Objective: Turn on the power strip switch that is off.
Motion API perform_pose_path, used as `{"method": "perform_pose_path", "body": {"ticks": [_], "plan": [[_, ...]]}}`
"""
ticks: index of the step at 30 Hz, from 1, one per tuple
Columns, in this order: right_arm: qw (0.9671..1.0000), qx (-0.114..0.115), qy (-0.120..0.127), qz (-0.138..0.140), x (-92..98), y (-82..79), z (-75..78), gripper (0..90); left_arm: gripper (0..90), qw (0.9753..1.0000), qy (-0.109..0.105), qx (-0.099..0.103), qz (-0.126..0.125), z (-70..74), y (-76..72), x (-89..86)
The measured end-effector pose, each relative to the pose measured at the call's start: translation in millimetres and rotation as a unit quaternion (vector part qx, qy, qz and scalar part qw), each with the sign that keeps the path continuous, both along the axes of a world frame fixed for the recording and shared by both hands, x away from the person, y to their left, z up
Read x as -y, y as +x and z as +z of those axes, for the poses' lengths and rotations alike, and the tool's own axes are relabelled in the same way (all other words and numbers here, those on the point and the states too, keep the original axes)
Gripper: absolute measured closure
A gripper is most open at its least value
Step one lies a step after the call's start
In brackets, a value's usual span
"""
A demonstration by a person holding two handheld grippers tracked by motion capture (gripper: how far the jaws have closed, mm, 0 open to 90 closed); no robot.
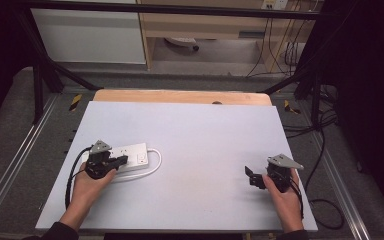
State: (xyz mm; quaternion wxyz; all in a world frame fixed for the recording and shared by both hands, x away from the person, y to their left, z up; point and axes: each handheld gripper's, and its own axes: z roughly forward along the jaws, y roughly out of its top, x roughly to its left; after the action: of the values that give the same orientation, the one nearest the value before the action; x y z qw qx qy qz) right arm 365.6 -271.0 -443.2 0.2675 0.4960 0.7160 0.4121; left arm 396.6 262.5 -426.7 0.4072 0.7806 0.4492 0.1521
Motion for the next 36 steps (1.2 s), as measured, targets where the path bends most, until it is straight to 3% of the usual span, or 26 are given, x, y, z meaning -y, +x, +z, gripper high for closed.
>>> {"method": "perform_pose_path", "body": {"ticks": [16, 36], "plan": [[1.0000, 0.003, -0.002, 0.001, 0.6, -0.1, 0.3, 3.6, 90.0, 0.9998, 0.019, -0.002, 0.005, -1.7, 3.8, 6.1], [1.0000, 0.001, -0.002, 0.000, 0.4, 0.0, 0.0, 3.6, 90.0, 0.9998, 0.017, -0.006, 0.003, -2.2, 3.9, 6.4]]}}
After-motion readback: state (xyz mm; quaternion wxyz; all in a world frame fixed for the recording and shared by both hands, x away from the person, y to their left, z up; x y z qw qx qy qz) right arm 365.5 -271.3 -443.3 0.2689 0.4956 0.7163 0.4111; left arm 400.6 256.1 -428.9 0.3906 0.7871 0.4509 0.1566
